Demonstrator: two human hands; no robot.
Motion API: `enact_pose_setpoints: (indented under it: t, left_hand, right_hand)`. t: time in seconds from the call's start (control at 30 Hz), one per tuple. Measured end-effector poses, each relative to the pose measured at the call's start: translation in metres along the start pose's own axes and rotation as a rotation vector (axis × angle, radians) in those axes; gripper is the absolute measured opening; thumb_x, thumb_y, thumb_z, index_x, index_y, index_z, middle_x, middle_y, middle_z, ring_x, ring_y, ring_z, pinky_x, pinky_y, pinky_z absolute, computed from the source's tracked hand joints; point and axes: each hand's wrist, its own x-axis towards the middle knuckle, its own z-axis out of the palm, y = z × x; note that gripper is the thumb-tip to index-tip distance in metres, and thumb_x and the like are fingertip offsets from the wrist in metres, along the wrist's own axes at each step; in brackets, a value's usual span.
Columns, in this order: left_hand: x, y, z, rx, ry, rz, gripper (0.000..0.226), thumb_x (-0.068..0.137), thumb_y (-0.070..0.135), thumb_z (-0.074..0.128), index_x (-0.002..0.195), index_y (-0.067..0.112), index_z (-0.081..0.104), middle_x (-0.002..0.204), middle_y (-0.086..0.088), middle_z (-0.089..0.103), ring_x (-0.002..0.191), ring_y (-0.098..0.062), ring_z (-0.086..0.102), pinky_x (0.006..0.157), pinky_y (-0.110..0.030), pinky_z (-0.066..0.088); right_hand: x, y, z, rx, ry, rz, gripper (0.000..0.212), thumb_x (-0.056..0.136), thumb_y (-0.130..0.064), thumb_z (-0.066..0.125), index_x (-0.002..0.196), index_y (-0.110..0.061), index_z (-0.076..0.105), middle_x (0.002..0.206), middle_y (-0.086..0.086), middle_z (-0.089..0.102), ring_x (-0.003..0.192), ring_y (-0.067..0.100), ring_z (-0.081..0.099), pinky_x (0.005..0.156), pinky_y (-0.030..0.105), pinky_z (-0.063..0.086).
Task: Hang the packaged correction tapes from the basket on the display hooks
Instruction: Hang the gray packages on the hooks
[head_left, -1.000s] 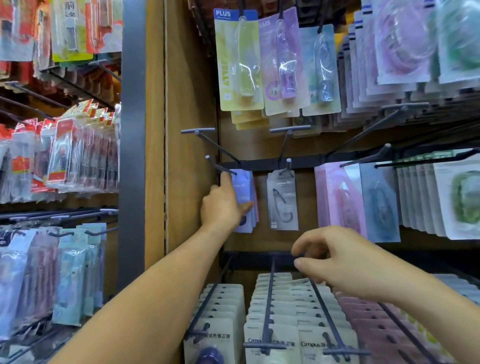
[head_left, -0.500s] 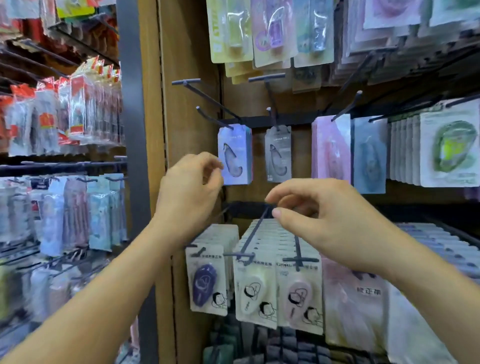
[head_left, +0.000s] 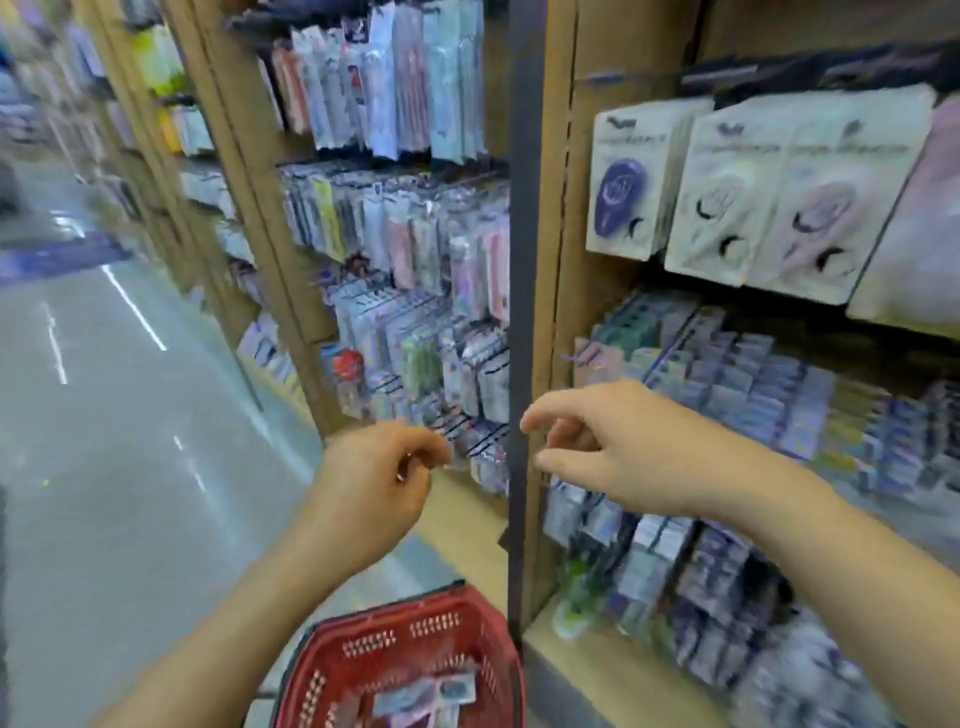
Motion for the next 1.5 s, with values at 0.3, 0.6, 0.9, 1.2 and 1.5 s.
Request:
enact_pose_setpoints:
  t: [0.3, 0.6, 0.9, 1.2, 1.5]
  left_hand:
    - [-0.177, -0.171, 0.017, 0.177, -0.364, -0.631, 0.019, 0.089, 0.016, 0.057, 0.092, 0.025, 0.074, 0.085, -0.001, 0.074, 0.083, -0.024, 0.068, 0.069, -0.028, 0.046]
    - [-0.288, -0.351, 0.069, 0.095, -0.513, -0.925, 0.029, 0.086, 0.003, 0.058, 0.104, 0.022, 0.071, 0.100, -0.001, 0.070, 0.088, -0.022, 0.064, 0.079, -0.030, 0.047]
    - [-0.329, -0.463, 0.236, 0.017, -0.648, -0.917, 0.040, 0.085, 0.003, 0.055, 0.119, 0.019, 0.064, 0.116, -0.004, 0.060, 0.105, -0.026, 0.060, 0.089, -0.034, 0.049]
    - [-0.341, -0.581, 0.466, 0.217, -0.880, -0.984, 0.093, 0.086, 0.022, 0.069, 0.155, 0.022, 0.006, 0.157, -0.023, 0.019, 0.143, -0.042, 0.025, 0.113, -0.047, 0.032]
    - [-0.373, -0.647, 0.569, 0.458, -0.839, -0.898, 0.105, 0.084, 0.033, 0.076, 0.152, 0.036, -0.004, 0.158, -0.023, 0.016, 0.143, -0.042, 0.026, 0.109, -0.052, 0.035]
  right_hand:
    - [0.027, 0.017, 0.234, 0.164, -0.369, 0.252, 0.035, 0.094, -0.027, 0.061, 0.129, -0.023, 0.058, 0.114, 0.004, 0.069, 0.102, 0.020, 0.065, 0.088, 0.035, 0.051]
    - [0.077, 0.013, 0.456, 0.682, -0.286, 0.836, 0.038, 0.091, -0.002, 0.063, 0.127, -0.014, 0.057, 0.103, 0.008, 0.062, 0.071, 0.010, 0.055, 0.060, 0.016, 0.043]
    - [0.134, 0.052, 0.634, 0.854, -0.215, 1.108, 0.042, 0.095, -0.006, 0.059, 0.131, -0.025, 0.052, 0.116, 0.003, 0.061, 0.091, 0.015, 0.062, 0.074, 0.035, 0.055]
    - [0.199, 0.161, 0.862, 0.702, -0.533, 0.854, 0.053, 0.086, 0.005, 0.065, 0.131, -0.018, 0.052, 0.117, 0.016, 0.060, 0.075, 0.026, 0.058, 0.061, 0.031, 0.047]
    - [0.210, 0.222, 1.003, 0.131, -0.935, 0.472, 0.074, 0.089, -0.029, 0.068, 0.151, -0.018, 0.031, 0.146, 0.013, 0.047, 0.131, 0.031, 0.048, 0.101, 0.031, 0.040]
